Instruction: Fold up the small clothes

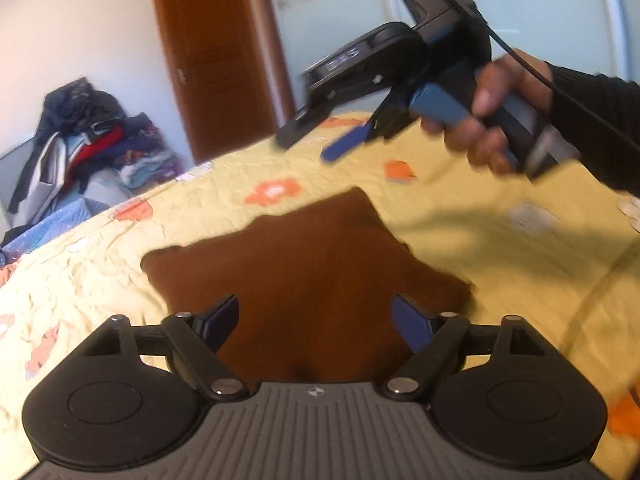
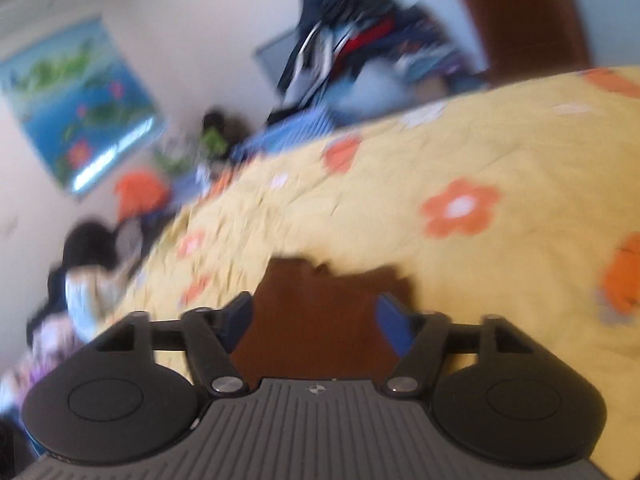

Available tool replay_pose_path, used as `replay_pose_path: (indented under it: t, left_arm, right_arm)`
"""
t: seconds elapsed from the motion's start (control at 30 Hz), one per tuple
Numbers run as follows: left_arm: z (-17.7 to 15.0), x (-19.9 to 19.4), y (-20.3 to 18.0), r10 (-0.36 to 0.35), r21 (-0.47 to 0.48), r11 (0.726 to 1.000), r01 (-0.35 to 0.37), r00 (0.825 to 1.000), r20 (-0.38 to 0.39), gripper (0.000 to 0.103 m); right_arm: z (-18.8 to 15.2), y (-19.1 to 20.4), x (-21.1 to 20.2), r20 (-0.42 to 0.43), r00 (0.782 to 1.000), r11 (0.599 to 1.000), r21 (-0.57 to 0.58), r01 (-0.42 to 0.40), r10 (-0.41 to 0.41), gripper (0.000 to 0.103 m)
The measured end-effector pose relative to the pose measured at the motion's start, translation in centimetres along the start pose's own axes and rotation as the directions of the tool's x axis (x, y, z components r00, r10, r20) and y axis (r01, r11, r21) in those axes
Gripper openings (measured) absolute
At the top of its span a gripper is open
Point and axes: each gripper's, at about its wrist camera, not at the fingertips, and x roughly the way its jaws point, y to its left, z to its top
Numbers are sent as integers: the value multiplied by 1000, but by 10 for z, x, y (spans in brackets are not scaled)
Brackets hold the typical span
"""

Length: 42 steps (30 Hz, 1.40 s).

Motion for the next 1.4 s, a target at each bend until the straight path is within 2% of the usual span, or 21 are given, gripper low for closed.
replay_pose_path:
  t: [0.03, 0.1, 0.13, 0.23, 0.3, 0.4, 0.47, 0.53, 0.6, 0.7, 0.77, 0.83, 0.87, 0.9, 0.97, 1.03, 1.1, 1.17, 1.23, 1.3, 1.4]
  left_arm:
    - [3, 16, 3, 3, -28, 1000, -4, 999, -39, 84]
    - [1, 54, 14, -39, -125, 992, 21, 989, -143, 85]
    - [-2, 66, 18, -54, -165, 986, 27, 985, -163, 85]
    - [-3, 69, 16, -48, -171, 985, 23, 989, -140, 88]
    - [-5, 67, 16, -54, -178, 984, 29, 989, -135, 88]
    - [-7, 69, 20, -55, -192, 981, 31, 991, -121, 89]
    - [-6, 70, 17, -51, -197, 980, 26, 991, -123, 90]
    - [-6, 69, 18, -49, -196, 980, 24, 991, -126, 91]
    - [-4, 67, 16, -49, -192, 981, 24, 991, -128, 91]
    - [-5, 68, 17, -47, -192, 981, 22, 991, -128, 91]
    - [-4, 68, 17, -47, -195, 981, 22, 991, -128, 91]
    - [-5, 67, 16, -46, -193, 981, 21, 991, -126, 91]
    - [-5, 66, 15, -46, -194, 981, 21, 991, -124, 91]
    - [-6, 65, 15, -47, -195, 981, 22, 991, -122, 91]
    - [-8, 65, 16, -47, -199, 980, 23, 992, -115, 91]
    - [-8, 65, 16, -45, -197, 980, 22, 992, -114, 92]
    - [-7, 67, 15, -45, -197, 980, 21, 992, -117, 95]
    - [-5, 69, 13, -38, -188, 982, 14, 992, -123, 95]
    - [-3, 63, 13, -24, -197, 980, 0, 993, -119, 95]
    - [-4, 45, 19, 0, -245, 969, -22, 996, -92, 95]
    - [-14, 9, 31, 58, -327, 942, -75, 996, -62, 95]
  right_arm:
    - [-2, 0, 22, -68, 997, 1000, -21, 20, -21, 72]
    - [-14, -17, 67, -199, 972, 992, -51, 119, -127, 65]
    - [-19, -23, 69, -124, 985, 990, -88, 106, -116, 65]
    - [-3, -30, 70, -168, 979, 993, -3, 120, -119, 61]
    - [8, -14, 65, -161, 973, 986, -50, 162, -168, 61]
    - [19, 25, 57, -112, 991, 993, -105, 60, -72, 61]
    - [26, 49, 73, -137, 990, 988, -155, 11, -33, 71]
    - [26, 60, 106, -204, 977, 982, -189, 20, -59, 72]
    - [17, 51, 149, -325, 940, 986, -159, 52, -102, 72]
    - [10, 46, 160, -272, 956, 975, -219, 47, -107, 76]
    - [16, 48, 156, -285, 949, 978, -194, 81, -135, 67]
    - [16, 52, 139, -272, 945, 972, -194, 129, -180, 65]
    - [14, 53, 122, -250, 953, 974, -190, 126, -172, 66]
    - [9, 55, 102, -221, 965, 977, -189, 98, -140, 69]
    - [-2, 53, 68, -171, 979, 978, -193, 81, -115, 86]
    - [-14, 45, 53, -158, 972, 966, -221, 134, -171, 87]
    - [-28, 21, 65, -210, 945, 953, -222, 205, -253, 87]
    - [-42, 11, 70, -149, 956, 930, -309, 198, -253, 97]
    - [-36, 13, 63, -145, 956, 941, -265, 210, -255, 95]
    - [-31, 24, 41, -104, 961, 947, -225, 227, -255, 90]
    - [-47, 39, -13, 30, 977, 952, -222, 212, -211, 103]
